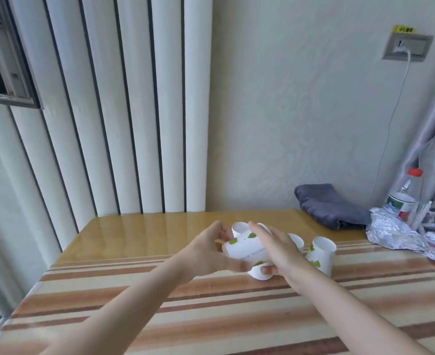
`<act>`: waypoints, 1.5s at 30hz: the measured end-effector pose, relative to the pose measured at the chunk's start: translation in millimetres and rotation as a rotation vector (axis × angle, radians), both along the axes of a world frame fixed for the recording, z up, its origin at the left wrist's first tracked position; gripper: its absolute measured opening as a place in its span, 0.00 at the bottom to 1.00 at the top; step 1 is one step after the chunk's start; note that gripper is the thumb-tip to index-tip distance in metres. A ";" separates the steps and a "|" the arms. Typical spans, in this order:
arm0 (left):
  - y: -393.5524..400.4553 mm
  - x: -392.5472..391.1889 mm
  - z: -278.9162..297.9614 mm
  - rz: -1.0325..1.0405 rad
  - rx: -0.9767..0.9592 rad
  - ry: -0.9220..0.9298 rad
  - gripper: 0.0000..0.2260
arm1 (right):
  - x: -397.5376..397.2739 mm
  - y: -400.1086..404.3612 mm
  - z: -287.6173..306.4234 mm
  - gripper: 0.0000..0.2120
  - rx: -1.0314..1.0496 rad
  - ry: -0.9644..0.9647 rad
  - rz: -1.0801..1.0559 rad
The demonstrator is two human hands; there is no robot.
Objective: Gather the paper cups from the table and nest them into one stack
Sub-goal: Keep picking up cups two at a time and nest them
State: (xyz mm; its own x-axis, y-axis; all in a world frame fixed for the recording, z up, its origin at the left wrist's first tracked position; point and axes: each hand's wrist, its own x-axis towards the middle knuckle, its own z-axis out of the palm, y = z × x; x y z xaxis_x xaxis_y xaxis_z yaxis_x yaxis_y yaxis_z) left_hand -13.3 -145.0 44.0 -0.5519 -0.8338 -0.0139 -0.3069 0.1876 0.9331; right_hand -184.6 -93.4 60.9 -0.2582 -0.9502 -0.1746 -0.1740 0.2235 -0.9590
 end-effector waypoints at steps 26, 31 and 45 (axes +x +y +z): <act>-13.1 37.6 -8.3 0.605 -0.054 -0.225 0.29 | -31.3 110.4 63.3 0.21 -0.412 0.544 0.076; 57.3 106.3 8.7 0.543 0.238 0.289 0.32 | 28.7 172.3 102.7 0.22 -0.555 0.548 0.296; 198.8 90.7 111.3 0.196 0.047 0.584 0.25 | 70.2 231.2 50.4 0.25 -0.452 0.791 0.400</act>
